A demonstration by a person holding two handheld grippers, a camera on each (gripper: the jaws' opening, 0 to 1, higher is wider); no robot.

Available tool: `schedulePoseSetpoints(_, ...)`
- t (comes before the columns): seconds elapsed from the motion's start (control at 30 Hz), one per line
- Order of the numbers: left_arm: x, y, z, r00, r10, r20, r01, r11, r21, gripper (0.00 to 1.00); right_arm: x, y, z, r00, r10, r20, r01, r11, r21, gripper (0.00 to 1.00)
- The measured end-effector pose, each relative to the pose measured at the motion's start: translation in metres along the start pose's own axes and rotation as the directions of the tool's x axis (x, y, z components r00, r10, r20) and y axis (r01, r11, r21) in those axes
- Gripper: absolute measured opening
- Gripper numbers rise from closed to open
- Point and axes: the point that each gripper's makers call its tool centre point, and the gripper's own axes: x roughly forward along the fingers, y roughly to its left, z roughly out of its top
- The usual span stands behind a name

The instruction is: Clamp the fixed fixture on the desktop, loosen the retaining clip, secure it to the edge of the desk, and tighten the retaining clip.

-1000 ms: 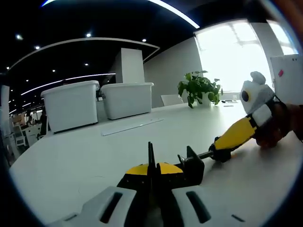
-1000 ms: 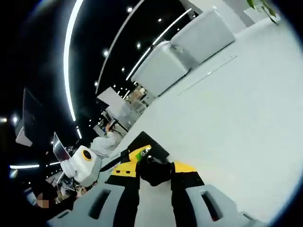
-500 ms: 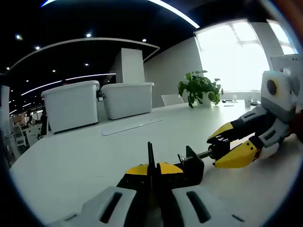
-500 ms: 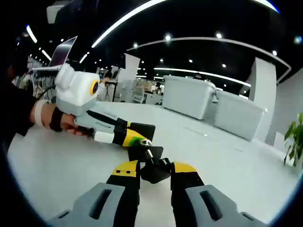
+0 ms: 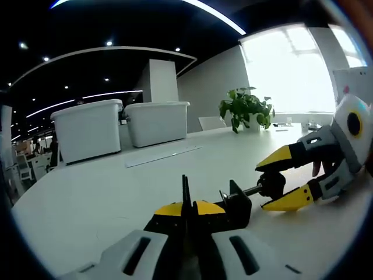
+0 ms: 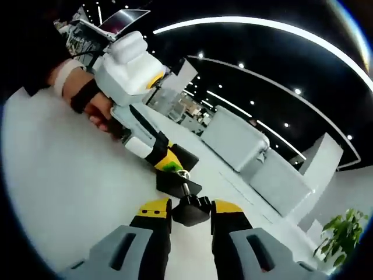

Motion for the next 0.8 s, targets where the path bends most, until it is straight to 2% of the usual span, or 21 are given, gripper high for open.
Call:
schedulePoseSetpoints(0.03, 0.000, 0.000, 0.000, 1.000, -0.001, 0.000, 0.001, 1.000, 0.000, 0.05, -0.001, 0.000, 0.001, 1.000, 0.013, 0.005, -0.014, 0.994, 0.111, 0.26)
schedulePoseSetpoints(0.07, 0.000, 0.000, 0.000, 1.000, -0.002, 0.000, 0.002, 1.000, -0.001, 0.05, 0.000, 0.001, 0.005, 0.999, 0.044, 0.012, -0.045, 0.974, 0.221, 0.29)
schedulePoseSetpoints(0.1, 0.000, 0.000, 0.000, 1.000, -0.002, 0.000, 0.002, 1.000, -0.001, 0.05, -0.001, -0.001, 0.006, 0.999, 0.045, 0.013, -0.047, 0.952, 0.304, 0.31)
schedulePoseSetpoints(0.13, 0.000, 0.000, 0.000, 1.000, -0.002, 0.000, 0.002, 1.000, -0.001, 0.05, -0.002, -0.005, 0.008, 0.998, 0.057, 0.027, -0.063, 0.910, 0.411, 0.35)
schedulePoseSetpoints(0.17, 0.000, 0.000, 0.000, 1.000, -0.002, 0.000, 0.002, 1.000, -0.001, 0.05, -0.002, -0.008, 0.007, 0.997, 0.074, 0.025, -0.076, 0.852, 0.518, 0.40)
schedulePoseSetpoints(0.23, 0.000, 0.000, 0.000, 1.000, -0.002, 0.000, 0.002, 1.000, -0.001, 0.05, 0.003, -0.020, -0.004, 0.998, 0.066, 0.013, -0.056, 0.714, 0.698, 0.44)
schedulePoseSetpoints(0.3, 0.000, 0.000, 0.000, 1.000, -0.002, 0.000, 0.002, 1.000, 0.000, 0.05, 0.000, -0.020, -0.008, 0.996, 0.085, 0.012, -0.060, 0.597, 0.800, 0.38)
schedulePoseSetpoints(0.37, 0.001, 0.000, 0.000, 1.000, -0.002, 0.000, 0.002, 1.000, 0.000, 0.05, 0.001, -0.019, -0.020, 0.994, 0.110, -0.014, -0.045, 0.514, 0.857, 0.30)
schedulePoseSetpoints(0.4, 0.001, 0.000, 0.000, 1.000, -0.003, 0.000, 0.003, 1.000, -0.001, 0.05, 0.001, -0.017, -0.023, 0.993, 0.114, -0.022, -0.039, 0.504, 0.863, 0.28)
schedulePoseSetpoints(0.43, 0.001, 0.000, 0.000, 1.000, -0.003, 0.000, 0.003, 1.000, -0.001, 0.05, 0.002, -0.014, -0.021, 0.991, 0.133, 0.004, -0.067, 0.471, 0.880, 0.29)
schedulePoseSetpoints(0.47, 0.000, 0.000, 0.000, 1.000, -0.004, 0.000, 0.004, 1.000, -0.001, 0.05, 0.002, -0.009, -0.023, 0.989, 0.147, -0.009, -0.059, 0.449, 0.891, 0.27)
schedulePoseSetpoints(0.5, 0.000, 0.000, 0.000, 1.000, -0.004, 0.000, 0.004, 1.000, 0.000, 0.05, 0.003, -0.009, -0.024, 0.990, 0.143, -0.014, -0.053, 0.457, 0.888, 0.27)
schedulePoseSetpoints(0.57, 0.000, 0.000, 0.000, 1.000, -0.004, 0.000, 0.004, 1.000, 0.000, 0.05, 0.004, -0.003, -0.024, 0.987, 0.157, -0.014, -0.059, 0.452, 0.890, 0.25)
schedulePoseSetpoints(0.7, 0.000, 0.000, 0.000, 1.000, -0.003, 0.000, 0.003, 1.000, -0.001, 0.05, 0.004, -0.005, -0.024, 0.989, 0.146, -0.012, -0.046, 0.388, 0.921, 0.24)
schedulePoseSetpoints(0.77, 0.000, 0.000, 0.000, 1.000, -0.004, 0.000, 0.004, 1.000, 0.001, 0.05, 0.004, -0.004, -0.024, 0.989, 0.145, -0.012, -0.044, 0.377, 0.925, 0.24)
schedulePoseSetpoints(0.8, 0.000, 0.000, 0.000, 1.000, -0.004, 0.000, 0.004, 1.000, 0.001, 0.05, 0.004, -0.004, -0.023, 0.989, 0.146, -0.013, -0.044, 0.382, 0.923, 0.24)
